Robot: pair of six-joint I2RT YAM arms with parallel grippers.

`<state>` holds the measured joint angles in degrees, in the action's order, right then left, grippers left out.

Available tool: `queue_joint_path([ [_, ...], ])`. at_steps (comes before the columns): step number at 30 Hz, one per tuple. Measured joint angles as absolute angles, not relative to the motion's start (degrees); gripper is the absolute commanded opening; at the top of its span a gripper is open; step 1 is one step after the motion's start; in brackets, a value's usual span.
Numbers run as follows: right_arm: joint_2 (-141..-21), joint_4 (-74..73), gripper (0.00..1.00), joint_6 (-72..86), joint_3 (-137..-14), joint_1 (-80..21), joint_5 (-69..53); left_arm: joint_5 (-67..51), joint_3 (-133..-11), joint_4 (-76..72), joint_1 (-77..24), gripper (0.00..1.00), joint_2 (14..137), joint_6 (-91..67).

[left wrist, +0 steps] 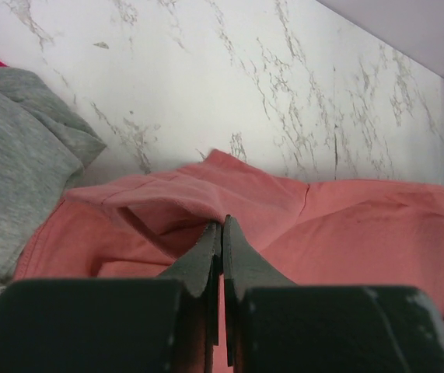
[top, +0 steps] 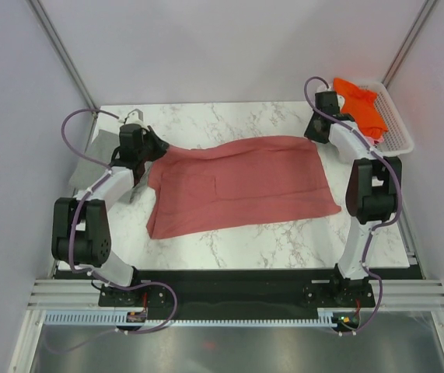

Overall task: Fold and stack the t-shirts
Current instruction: Fold the tshirt

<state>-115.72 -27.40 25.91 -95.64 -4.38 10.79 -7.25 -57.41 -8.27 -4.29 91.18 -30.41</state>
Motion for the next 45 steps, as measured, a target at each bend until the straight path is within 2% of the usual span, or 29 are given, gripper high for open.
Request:
queue_joint_path([
  [11, -110.04, -26.17, 0.00, 27.33, -87.44, -0.34, 9.91, -3.90, -50.39, -9.76, -6.00, 0.02, 83.18, -29.71],
  [25, -106.45, -24.45, 0.00, 27.44, -81.67, -0.38, 9.04, -1.41, -41.63, -10.02, -6.90, 0.02, 73.49, -29.12],
  [45, -101.62, -21.98, 0.00, 28.27, -73.38, -0.38, 9.72, -1.83, -31.35, -10.59, -6.90, 0.02, 66.65, -30.06],
])
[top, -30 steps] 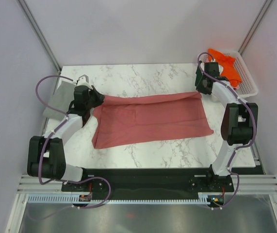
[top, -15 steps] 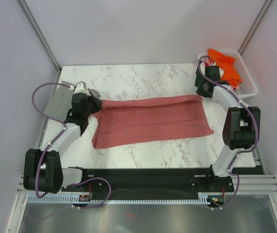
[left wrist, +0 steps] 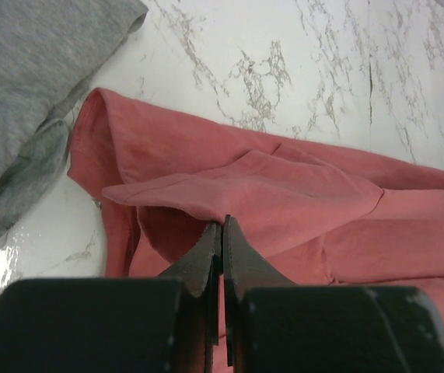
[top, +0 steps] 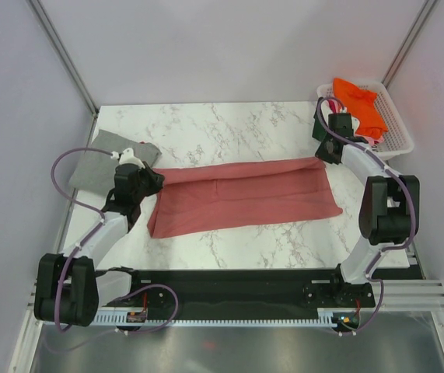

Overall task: Fold and stack the t-shirts
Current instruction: Fold the tshirt

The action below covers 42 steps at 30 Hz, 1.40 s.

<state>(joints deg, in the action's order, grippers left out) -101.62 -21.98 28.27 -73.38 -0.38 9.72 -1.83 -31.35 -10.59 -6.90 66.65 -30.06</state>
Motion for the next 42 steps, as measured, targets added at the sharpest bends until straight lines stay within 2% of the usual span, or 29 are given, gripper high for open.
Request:
queue_joint_path([
  [9, -98.19, -17.91, 0.01, 30.48, -65.04, -0.43, 12.43, -1.74, -22.44, -10.55, -6.90, 0.02, 62.43, -32.08],
  [11, -97.38, -16.73, 0.05, 31.46, -62.81, -0.43, 13.21, -1.76, -20.84, -10.37, -6.90, 0.03, 60.90, -32.42],
  [12, -96.90, -15.84, 0.11, 31.92, -61.65, -0.43, 13.58, -1.76, -20.14, -10.33, -6.90, 0.05, 60.03, -32.62],
  [13, -96.23, -15.00, 0.27, 32.71, -60.07, -0.45, 13.98, -1.76, -19.44, -10.44, -6.90, 0.19, 58.96, -32.86],
  [15, -94.52, -13.54, 0.40, 34.17, -56.75, -0.49, 14.98, -1.69, -18.11, -10.31, -6.90, 0.36, 56.40, -33.39],
  [16, -93.43, -12.75, 0.50, 34.96, -54.92, -0.49, 15.55, -1.56, -17.43, -10.20, -6.90, 0.53, 54.92, -33.65],
  [17, -92.05, -11.75, 0.64, 35.86, -52.95, -0.47, 16.23, -1.41, -16.97, -9.54, -6.90, 0.60, 53.15, -33.78],
  [18, -90.30, -10.90, 0.66, 36.69, -50.98, -0.47, 16.95, -1.13, -16.78, -8.73, -6.98, 0.64, 51.53, -34.26],
  [22, -80.14, -7.66, 0.62, 37.10, -43.31, -0.75, 18.52, 1.08, -16.86, -5.28, -7.86, 0.75, 44.56, -34.87],
  [25, -74.43, -4.40, 0.55, 36.32, -41.63, -2.28, 16.73, 2.17, -17.52, -2.63, -8.01, 0.76, 42.26, -35.22],
  [27, -74.24, -1.32, 0.54, 35.70, -41.95, -3.81, 12.43, 2.85, -19.22, -0.71, -8.01, 0.77, 43.92, -35.55],
  [34, -90.15, 4.67, 0.54, 33.78, -50.17, -14.11, -10.68, 2.83, -30.52, 4.71, -7.68, 0.75, 60.45, -36.42],
  [38, -100.47, 5.56, 0.53, 33.63, -57.93, -20.80, -20.43, 2.46, -33.85, 5.63, -6.94, 0.75, 65.91, -36.86],
  [42, -108.88, 5.28, 0.52, 33.82, -67.26, -25.89, -26.26, 2.26, -37.08, 6.59, -6.17, 0.68, 70.54, -36.88],
])
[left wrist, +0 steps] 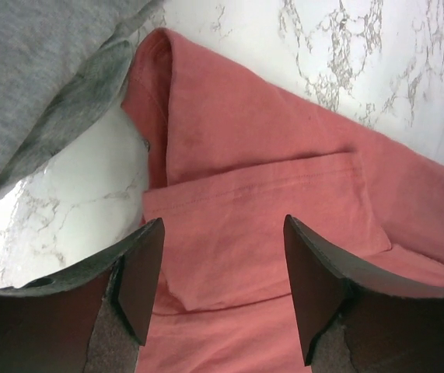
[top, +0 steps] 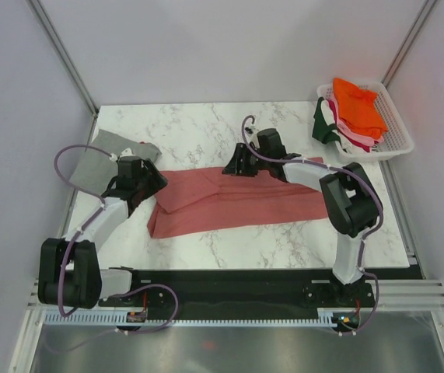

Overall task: Fold and stack the t-shirts
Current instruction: Fold the tshirt

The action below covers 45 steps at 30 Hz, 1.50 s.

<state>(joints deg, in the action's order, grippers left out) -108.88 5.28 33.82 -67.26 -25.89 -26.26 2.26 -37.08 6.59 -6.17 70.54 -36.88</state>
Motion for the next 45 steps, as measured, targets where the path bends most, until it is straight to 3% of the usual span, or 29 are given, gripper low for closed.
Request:
queue_joint_path([
  [10, -121.56, 4.89, 0.50, 35.83, -79.96, -30.11, -30.70, 0.49, -49.04, 7.22, -5.69, 0.53, 84.31, -36.86],
  [22, -129.51, 4.86, 0.49, 38.37, -85.91, -32.77, -34.00, -3.11, -60.62, 10.92, -4.78, 0.57, 102.50, -38.30],
  [28, -130.19, 5.17, 0.36, 38.81, -86.30, -33.43, -35.46, -3.62, -61.78, 12.56, -3.09, 0.56, 103.53, -39.20],
  [33, -130.19, 5.52, 0.34, 38.83, -86.19, -33.65, -37.71, -3.62, -61.89, 13.41, -2.59, 0.56, 103.53, -39.18],
  [37, -129.69, 6.48, 0.21, 38.59, -83.96, -33.65, -39.77, -3.60, -62.00, 13.61, -2.59, 0.56, 103.55, -39.16],
  [45, -123.17, 7.35, 0.25, 37.80, -72.77, -33.65, -42.28, -3.73, -63.31, 13.87, -2.59, 0.56, 104.86, -39.13],
])
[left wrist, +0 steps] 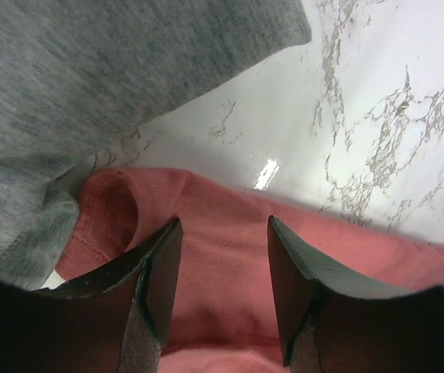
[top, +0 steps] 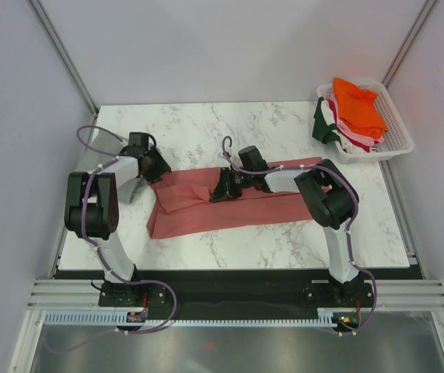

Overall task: Fold and stack the t-shirts
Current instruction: Fold the tshirt

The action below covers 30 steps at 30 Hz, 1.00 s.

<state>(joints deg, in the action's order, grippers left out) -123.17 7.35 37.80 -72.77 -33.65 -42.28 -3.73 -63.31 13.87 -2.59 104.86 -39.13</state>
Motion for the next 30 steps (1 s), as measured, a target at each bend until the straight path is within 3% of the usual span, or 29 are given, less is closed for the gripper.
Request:
queue_joint_path([
  [5, -117.91, 10.11, 0.27, 38.24, -65.87, -33.65, -44.12, -3.84, -63.92, 13.87, -2.59, 0.55, 105.32, -39.13],
  [6, -117.23, 10.41, 0.43, 38.26, -64.86, -33.65, -44.38, -3.81, -63.92, 13.89, -2.59, 0.55, 105.32, -39.13],
  [7, -116.73, 10.72, 0.53, 38.50, -64.07, -33.65, -44.53, -3.84, -63.92, 13.87, -2.59, 0.55, 105.32, -39.13],
  [9, -116.27, 10.76, 0.67, 38.33, -63.37, -33.65, -44.49, -3.84, -63.92, 13.89, -2.59, 0.55, 105.32, -39.11],
  [10, -116.22, 10.72, 0.68, 38.13, -63.40, -33.65, -44.21, -3.84, -63.92, 13.89, -2.59, 0.55, 105.32, -39.11],
  [30, -121.71, 4.99, 0.59, 34.37, -78.48, -33.63, -37.63, -5.15, -63.37, 14.50, -2.33, 0.55, 103.92, -37.85],
])
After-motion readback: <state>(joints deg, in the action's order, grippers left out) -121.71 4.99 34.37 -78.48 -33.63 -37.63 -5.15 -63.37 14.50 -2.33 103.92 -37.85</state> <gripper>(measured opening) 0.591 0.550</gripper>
